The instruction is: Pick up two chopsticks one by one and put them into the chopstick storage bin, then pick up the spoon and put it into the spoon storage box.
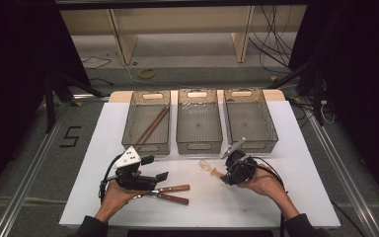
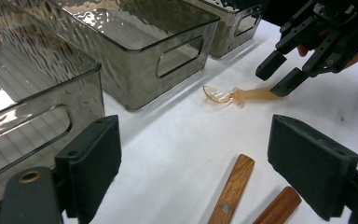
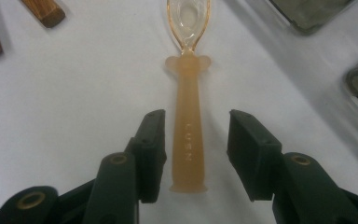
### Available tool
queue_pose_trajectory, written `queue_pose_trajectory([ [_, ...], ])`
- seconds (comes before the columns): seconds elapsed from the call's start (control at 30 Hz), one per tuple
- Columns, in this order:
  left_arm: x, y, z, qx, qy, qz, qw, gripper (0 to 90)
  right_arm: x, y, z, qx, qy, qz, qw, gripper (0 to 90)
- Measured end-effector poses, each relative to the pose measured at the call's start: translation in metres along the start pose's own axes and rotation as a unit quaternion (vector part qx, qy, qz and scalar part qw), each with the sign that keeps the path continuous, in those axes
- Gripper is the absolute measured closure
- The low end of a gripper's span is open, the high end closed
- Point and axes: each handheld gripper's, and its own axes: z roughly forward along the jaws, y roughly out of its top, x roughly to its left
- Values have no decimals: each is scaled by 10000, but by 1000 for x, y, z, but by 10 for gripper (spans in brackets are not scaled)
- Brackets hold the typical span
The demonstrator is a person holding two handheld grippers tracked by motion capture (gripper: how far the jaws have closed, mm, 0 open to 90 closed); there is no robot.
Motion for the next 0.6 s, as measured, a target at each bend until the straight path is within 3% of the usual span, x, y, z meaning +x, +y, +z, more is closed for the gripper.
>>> queue_pose_trajectory([
  [0.53, -1, -6, -5, -32, 73, -55, 10000, 167, 3, 0, 7, 177, -112, -134, 9997, 653],
  [0.6, -2, -8, -7, -7, 90, -32, 10000, 168, 3, -1, 8, 189, -96, -157, 9997, 695],
])
